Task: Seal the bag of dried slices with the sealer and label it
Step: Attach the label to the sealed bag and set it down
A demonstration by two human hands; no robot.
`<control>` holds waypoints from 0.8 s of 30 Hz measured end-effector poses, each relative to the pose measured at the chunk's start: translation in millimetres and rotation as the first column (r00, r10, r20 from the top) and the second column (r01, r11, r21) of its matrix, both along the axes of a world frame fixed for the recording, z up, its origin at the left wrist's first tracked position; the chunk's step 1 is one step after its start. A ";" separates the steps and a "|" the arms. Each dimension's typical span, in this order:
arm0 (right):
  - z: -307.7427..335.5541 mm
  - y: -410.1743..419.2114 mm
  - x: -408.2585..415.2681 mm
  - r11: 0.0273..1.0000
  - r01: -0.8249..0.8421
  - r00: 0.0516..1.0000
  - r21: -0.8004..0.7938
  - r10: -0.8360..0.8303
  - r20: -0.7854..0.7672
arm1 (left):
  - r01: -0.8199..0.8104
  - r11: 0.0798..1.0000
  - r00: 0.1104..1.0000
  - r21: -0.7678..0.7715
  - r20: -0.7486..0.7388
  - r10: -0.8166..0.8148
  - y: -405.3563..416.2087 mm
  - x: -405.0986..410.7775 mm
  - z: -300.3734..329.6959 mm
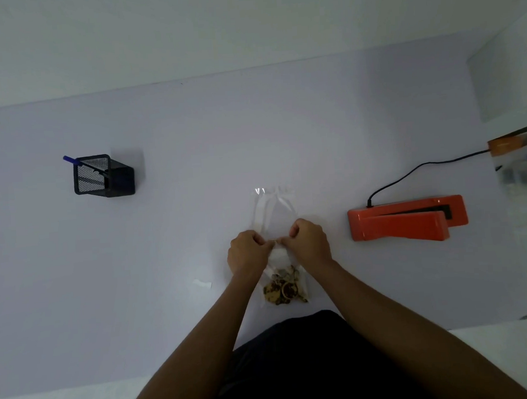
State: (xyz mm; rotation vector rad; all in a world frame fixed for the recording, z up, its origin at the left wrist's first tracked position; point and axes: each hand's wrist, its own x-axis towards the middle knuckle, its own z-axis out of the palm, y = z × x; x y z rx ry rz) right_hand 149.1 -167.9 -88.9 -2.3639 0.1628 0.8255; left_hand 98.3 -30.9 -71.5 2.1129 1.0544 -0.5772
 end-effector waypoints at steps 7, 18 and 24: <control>-2.0 -7.8 1.0 0.997 0.058 0.998 0.042 -0.058 0.003 | 0.032 0.999 0.999 0.001 -0.023 -0.032 9.4 1.9 -4.9; -2.1 -12.9 -1.1 0.990 0.109 0.994 0.088 -0.110 0.013 | 0.117 0.993 0.993 0.025 -0.017 -0.116 8.1 1.9 -4.0; -1.7 -11.1 0.2 0.989 0.118 0.993 0.084 -0.118 -0.006 | 0.122 0.985 0.992 0.120 0.016 -0.125 0.7 -1.3 -7.9</control>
